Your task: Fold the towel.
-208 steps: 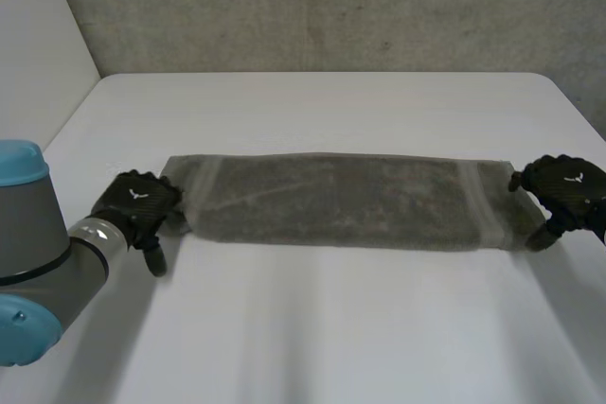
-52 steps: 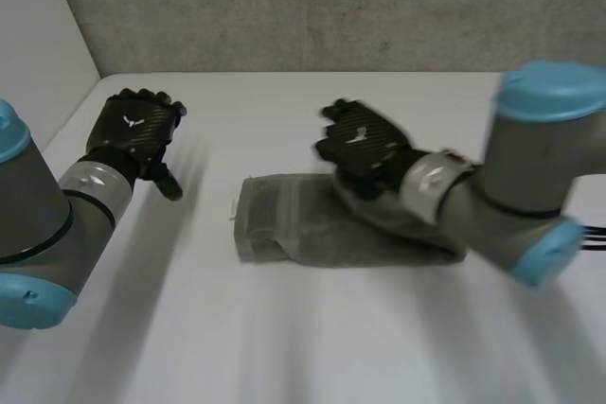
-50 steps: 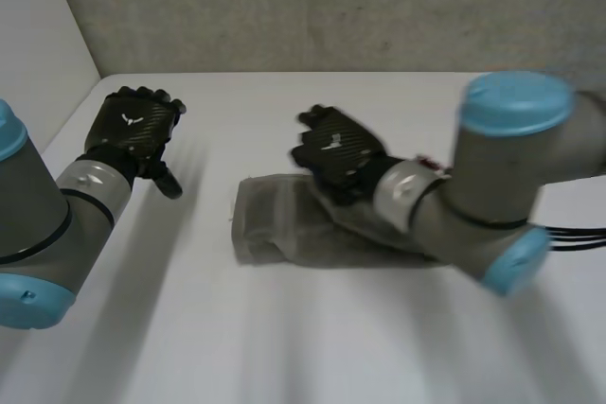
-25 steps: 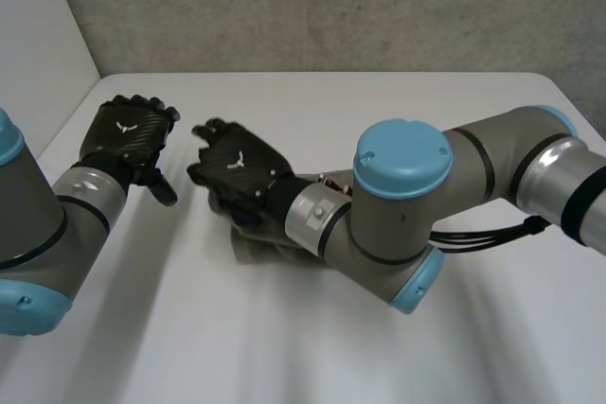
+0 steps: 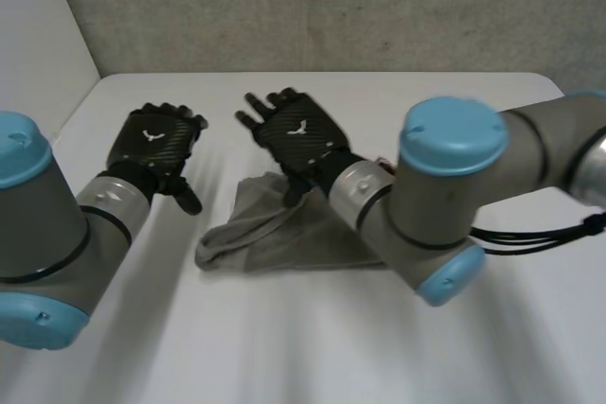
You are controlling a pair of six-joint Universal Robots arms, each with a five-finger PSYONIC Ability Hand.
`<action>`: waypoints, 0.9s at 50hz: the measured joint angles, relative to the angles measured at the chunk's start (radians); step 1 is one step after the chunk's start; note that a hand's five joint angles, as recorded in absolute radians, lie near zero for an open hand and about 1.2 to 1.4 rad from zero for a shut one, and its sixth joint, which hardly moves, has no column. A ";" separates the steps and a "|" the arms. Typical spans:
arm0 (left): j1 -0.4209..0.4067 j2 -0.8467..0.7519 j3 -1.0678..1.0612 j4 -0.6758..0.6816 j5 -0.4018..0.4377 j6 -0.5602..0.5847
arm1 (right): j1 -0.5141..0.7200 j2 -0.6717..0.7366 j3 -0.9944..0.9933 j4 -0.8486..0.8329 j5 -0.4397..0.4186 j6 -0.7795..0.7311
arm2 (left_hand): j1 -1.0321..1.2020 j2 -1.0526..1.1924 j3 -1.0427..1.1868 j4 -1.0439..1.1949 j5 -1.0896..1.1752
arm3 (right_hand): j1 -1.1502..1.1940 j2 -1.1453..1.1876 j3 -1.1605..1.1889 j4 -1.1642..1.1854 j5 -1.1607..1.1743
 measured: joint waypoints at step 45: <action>-0.139 -0.242 0.088 -0.007 -0.080 -0.079 | -0.371 -0.203 0.707 -0.258 -0.130 0.221 | 0.000 -0.001 0.000 0.000 0.000 | 0.488 0.498 0.000 0.000 0.355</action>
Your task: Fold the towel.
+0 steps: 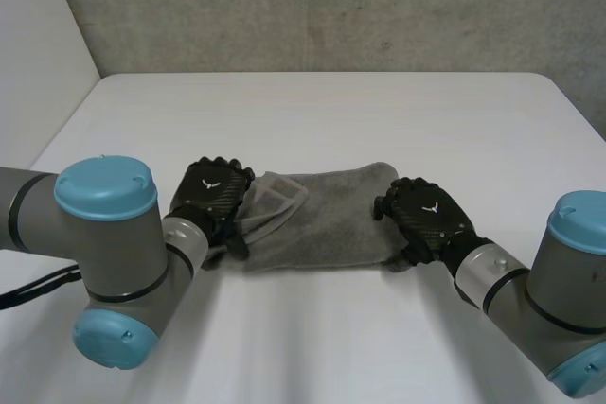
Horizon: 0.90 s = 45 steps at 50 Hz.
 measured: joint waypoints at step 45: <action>0.018 -0.019 0.020 0.019 -0.001 -0.001 | -0.059 -0.081 0.059 -0.095 0.026 0.072 | 0.000 -0.001 0.000 0.000 0.000 | 0.686 0.699 0.000 0.000 0.737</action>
